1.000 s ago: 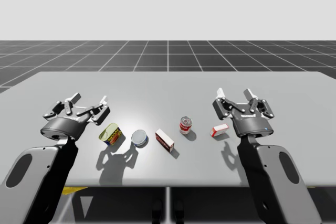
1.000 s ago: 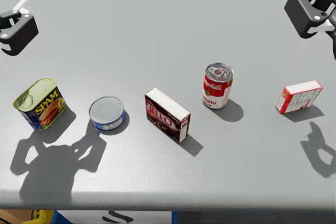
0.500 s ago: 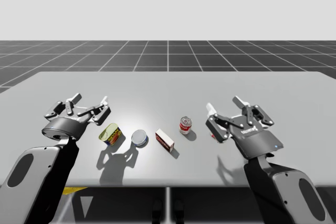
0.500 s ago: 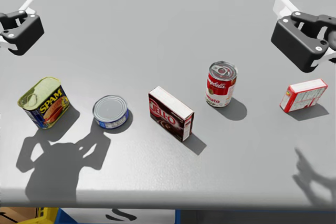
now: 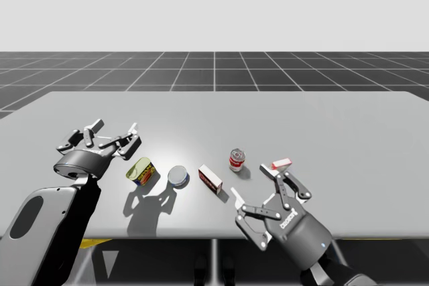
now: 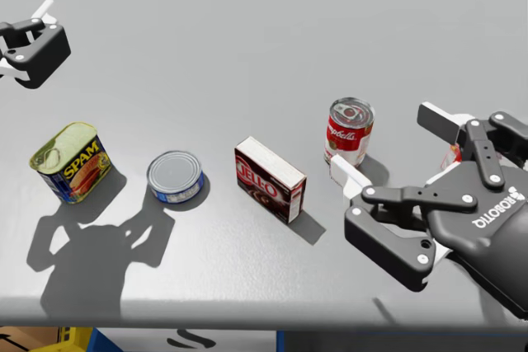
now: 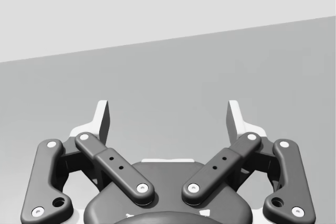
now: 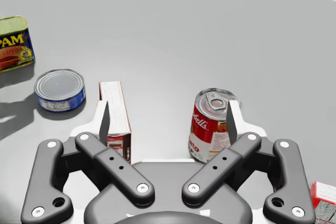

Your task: Grasp the pudding box and hold it up.

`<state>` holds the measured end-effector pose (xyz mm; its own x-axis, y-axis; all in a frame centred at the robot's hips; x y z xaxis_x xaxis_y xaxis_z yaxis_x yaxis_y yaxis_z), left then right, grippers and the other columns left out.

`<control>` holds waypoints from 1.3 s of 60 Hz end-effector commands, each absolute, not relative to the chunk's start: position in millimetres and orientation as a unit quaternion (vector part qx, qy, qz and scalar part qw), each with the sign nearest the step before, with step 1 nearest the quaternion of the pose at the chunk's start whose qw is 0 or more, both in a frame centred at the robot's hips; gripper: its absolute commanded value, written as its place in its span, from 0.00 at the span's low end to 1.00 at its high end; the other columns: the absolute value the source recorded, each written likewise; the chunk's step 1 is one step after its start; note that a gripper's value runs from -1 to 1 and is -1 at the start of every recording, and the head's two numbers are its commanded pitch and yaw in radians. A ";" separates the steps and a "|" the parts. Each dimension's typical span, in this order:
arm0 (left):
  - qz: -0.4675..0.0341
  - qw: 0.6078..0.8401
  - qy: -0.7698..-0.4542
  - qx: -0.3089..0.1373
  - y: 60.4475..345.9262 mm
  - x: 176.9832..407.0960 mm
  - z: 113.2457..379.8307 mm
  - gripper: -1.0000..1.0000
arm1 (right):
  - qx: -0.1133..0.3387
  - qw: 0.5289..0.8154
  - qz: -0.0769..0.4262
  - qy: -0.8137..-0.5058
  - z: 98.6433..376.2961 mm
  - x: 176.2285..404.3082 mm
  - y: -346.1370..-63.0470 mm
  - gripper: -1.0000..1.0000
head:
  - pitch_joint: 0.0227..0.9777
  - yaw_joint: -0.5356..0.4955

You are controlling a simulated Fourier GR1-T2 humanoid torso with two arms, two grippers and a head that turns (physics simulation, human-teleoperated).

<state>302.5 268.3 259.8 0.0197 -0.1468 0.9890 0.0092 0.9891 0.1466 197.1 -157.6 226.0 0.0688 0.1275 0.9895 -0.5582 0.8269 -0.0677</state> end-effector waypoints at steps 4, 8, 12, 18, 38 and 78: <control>-0.054 0.712 -0.698 0.050 268.5 302.8 260.1 0.00 | 0.203 0.729 0.255 -0.602 191.9 186.0 -133.6 0.00 | 0.88 0.56; -0.054 0.712 -0.698 0.050 268.8 302.9 260.1 0.00 | 0.218 0.737 0.249 -0.589 182.9 187.3 -127.3 0.00 | 0.87 0.56; -0.053 0.712 -0.699 0.050 269.1 302.8 260.4 0.00 | 0.217 0.739 0.249 -0.587 175.0 189.5 -121.8 0.00 | 0.87 0.56; -0.052 0.712 -0.699 0.049 269.4 302.6 260.7 0.00 | 0.214 0.746 0.251 -0.579 161.3 195.8 -113.6 0.00 | 0.88 0.56; -0.052 0.711 -0.699 0.049 269.4 302.5 260.8 0.00 | 0.206 0.757 0.258 -0.565 140.7 214.3 -96.1 0.00 | 0.88 0.57; -0.052 0.711 -0.699 0.048 269.0 302.3 260.8 0.00 | 0.186 0.773 0.237 -0.559 129.3 248.0 -66.8 0.00 | 0.87 0.57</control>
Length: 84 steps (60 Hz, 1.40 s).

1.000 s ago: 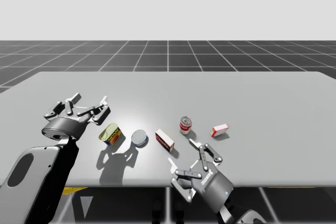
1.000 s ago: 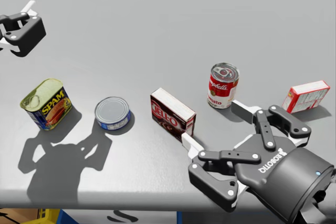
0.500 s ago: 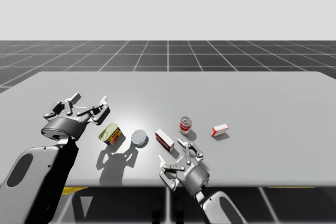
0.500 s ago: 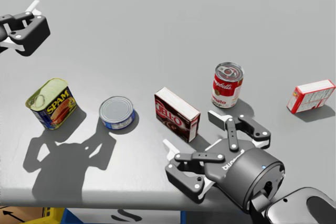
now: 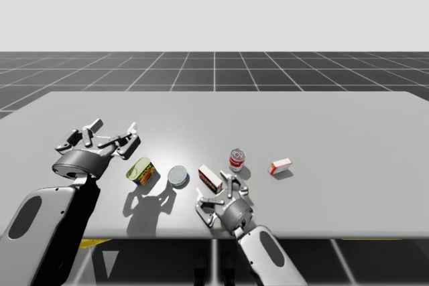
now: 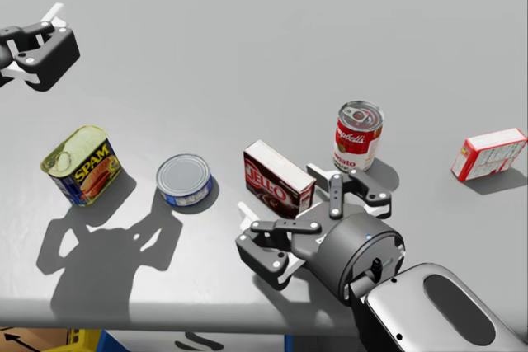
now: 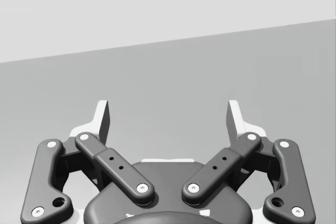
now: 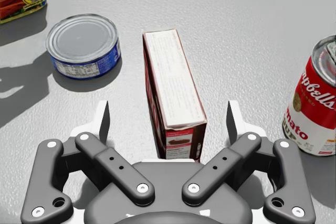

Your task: Grasp the pudding box and hold it up.

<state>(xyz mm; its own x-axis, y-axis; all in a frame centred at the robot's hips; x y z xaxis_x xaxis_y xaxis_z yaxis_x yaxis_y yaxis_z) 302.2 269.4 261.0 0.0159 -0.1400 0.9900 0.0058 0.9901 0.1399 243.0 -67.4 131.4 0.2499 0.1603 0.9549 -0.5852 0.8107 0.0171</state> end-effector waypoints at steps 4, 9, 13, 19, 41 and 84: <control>-0.051 0.711 -0.699 0.048 268.8 302.2 260.8 0.00 | 0.176 0.766 0.234 -0.572 128.0 245.9 -67.2 0.30 | 0.87 0.57; -0.052 0.712 -0.699 0.048 268.6 302.1 260.5 0.00 | 0.181 0.771 0.225 -0.568 127.2 245.7 -68.2 0.99 | 0.86 0.57; -0.052 0.711 -0.699 0.048 268.6 302.0 260.6 0.00 | 0.183 0.775 0.220 -0.563 126.9 245.5 -68.7 1.00 | 0.86 0.57; -0.052 0.711 -0.699 0.047 268.7 302.0 260.6 0.00 | 0.182 0.777 0.223 -0.560 126.7 245.0 -69.0 1.00 | 0.84 0.57; -0.053 0.711 -0.700 0.049 267.8 301.7 259.6 0.00 | 0.185 0.777 0.222 -0.559 126.5 243.1 -70.0 0.97 | 0.53 0.57; -0.051 0.709 -0.701 0.048 269.2 301.6 259.2 0.00 | 0.201 0.730 0.204 -0.621 187.0 237.1 -66.0 0.96 | 0.45 0.56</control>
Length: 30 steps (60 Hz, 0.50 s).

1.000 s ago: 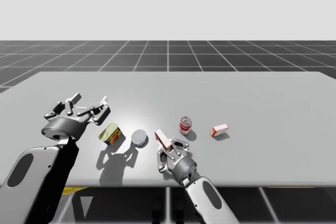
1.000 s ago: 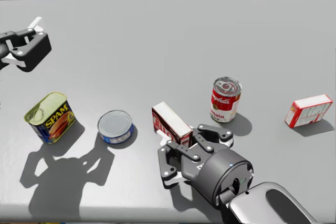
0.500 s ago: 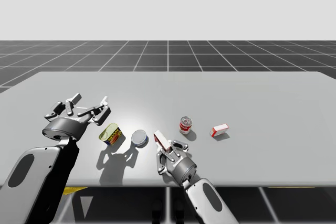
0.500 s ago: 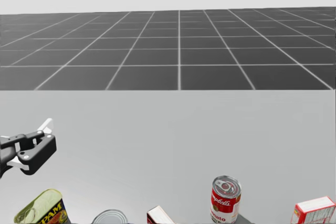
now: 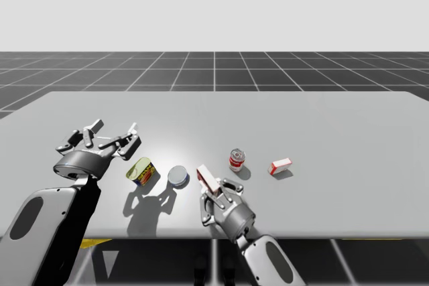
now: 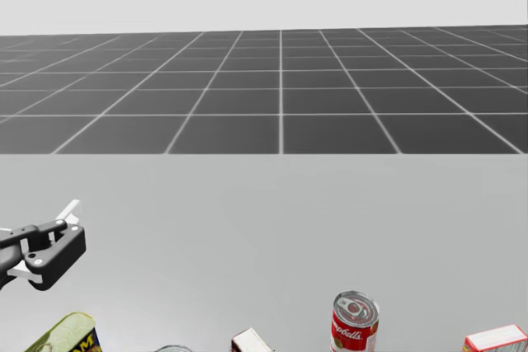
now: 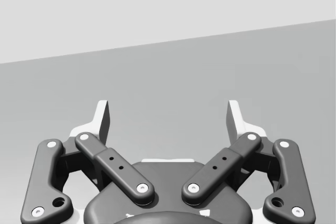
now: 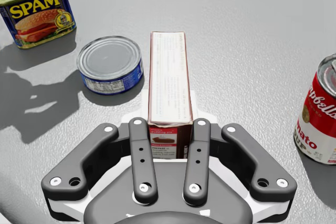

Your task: Grasp the pudding box and hold it up.

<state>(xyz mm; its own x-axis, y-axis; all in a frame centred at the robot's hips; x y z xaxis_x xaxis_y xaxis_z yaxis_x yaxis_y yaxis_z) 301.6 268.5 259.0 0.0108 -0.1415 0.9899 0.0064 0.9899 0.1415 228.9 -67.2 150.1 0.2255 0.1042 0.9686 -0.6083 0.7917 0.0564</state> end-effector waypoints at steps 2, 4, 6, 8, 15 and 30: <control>-0.051 0.709 -0.701 0.048 269.2 301.6 259.2 0.00 | 0.200 0.723 0.203 -0.629 194.6 237.1 -65.6 0.96 | 0.45 0.56; -0.051 0.709 -0.701 0.048 269.2 301.5 259.3 0.00 | 0.202 0.717 0.202 -0.636 201.8 236.9 -65.1 0.97 | 0.45 0.56; -0.051 0.709 -0.701 0.048 269.3 301.5 259.2 0.00 | 0.201 0.708 0.203 -0.646 208.2 237.0 -64.7 0.97 | 0.44 0.56; -0.051 0.710 -0.701 0.050 269.4 301.6 259.1 0.00 | 0.201 0.694 0.205 -0.660 216.6 237.6 -64.5 0.97 | 0.45 0.56; -0.051 0.709 -0.701 0.051 269.6 301.8 259.3 0.00 | 0.197 0.665 0.204 -0.691 239.3 238.5 -66.1 0.98 | 0.44 0.56; -0.050 0.709 -0.702 0.050 269.6 302.0 259.9 0.00 | 0.180 0.596 0.195 -0.758 294.1 235.5 -68.1 1.00 | 0.44 0.56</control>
